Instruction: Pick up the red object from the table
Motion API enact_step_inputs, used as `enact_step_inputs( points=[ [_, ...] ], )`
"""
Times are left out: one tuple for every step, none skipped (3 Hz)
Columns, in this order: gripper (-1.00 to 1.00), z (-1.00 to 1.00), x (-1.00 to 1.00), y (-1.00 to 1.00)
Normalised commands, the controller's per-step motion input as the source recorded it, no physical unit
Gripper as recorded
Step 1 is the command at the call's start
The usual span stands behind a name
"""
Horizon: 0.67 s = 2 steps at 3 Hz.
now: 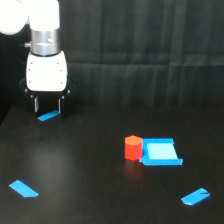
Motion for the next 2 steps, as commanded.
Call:
enact_step_inputs(
  points=[
    [0.99, -0.15, 0.17, -0.01],
    [1.00, -0.16, 0.63, -0.27]
  ],
)
